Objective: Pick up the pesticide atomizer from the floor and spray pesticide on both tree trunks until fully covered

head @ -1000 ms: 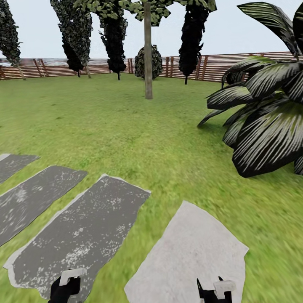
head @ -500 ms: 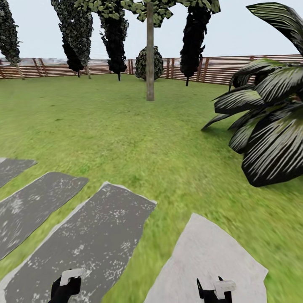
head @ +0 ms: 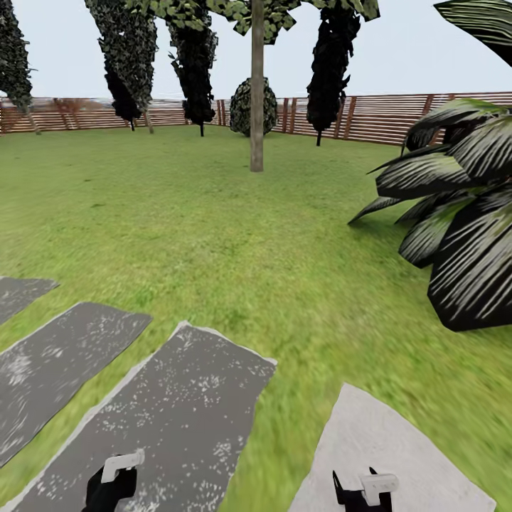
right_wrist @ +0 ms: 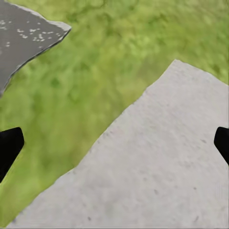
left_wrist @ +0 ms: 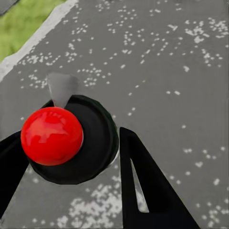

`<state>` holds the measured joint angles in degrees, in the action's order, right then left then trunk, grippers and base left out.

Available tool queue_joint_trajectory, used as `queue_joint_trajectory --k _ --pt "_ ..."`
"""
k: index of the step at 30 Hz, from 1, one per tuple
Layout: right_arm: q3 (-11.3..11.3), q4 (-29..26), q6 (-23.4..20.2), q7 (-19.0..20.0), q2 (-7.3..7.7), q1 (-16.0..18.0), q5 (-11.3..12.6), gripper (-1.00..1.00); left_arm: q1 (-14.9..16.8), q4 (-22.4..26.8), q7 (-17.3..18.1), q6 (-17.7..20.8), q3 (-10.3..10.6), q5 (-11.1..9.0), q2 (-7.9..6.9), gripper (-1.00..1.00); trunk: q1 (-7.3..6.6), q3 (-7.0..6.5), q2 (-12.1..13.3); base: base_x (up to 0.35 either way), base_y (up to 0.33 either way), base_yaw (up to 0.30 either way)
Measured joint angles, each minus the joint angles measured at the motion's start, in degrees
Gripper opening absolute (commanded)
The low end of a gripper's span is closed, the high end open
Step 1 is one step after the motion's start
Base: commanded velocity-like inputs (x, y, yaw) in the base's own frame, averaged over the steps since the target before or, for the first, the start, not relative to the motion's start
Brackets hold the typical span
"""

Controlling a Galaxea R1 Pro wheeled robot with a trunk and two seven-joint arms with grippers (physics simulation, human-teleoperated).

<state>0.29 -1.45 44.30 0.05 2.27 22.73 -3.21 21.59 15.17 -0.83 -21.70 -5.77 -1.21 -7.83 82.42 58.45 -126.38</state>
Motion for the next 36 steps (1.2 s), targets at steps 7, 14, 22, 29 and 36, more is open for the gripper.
queue_joint_trajectory --k 7,14,22,29,36 --pt "0.0 0.0 0.0 0.0 0.0 0.0 0.0 1.0 0.0 0.0 0.0 0.0 0.0 -0.1 0.0 -1.0 0.0 0.0 0.0 0.331 0.167 0.0" --pt "0.0 -0.2 0.0 -0.2 -0.06 0.0 0.2 1.0 0.0 0.0 0.0 0.0 0.0 -0.1 0.0 -1.0 0.0 0.0 0.0 0.332 0.167 0.0" --pt "-0.2 -4.1 0.1 -0.3 0.15 0.1 0.3 1.0 0.0 0.0 0.1 0.0 0.0 -0.1 0.0 -1.0 0.0 0.0 0.0 0.331 0.167 0.0" --pt "0.1 -5.5 0.1 -0.1 0.4 0.1 0.0 1.0 0.0 0.0 0.0 0.0 0.0 -0.1 0.08 -1.0 0.0 0.0 0.0 0.331 0.167 0.0" --pt "0.0 -5.5 0.1 -0.1 0.7 0.0 0.1 1.0 0.0 0.0 0.0 0.0 0.0 -0.1 0.01 -1.0 0.0 0.0 0.0 0.332 0.152 0.0"
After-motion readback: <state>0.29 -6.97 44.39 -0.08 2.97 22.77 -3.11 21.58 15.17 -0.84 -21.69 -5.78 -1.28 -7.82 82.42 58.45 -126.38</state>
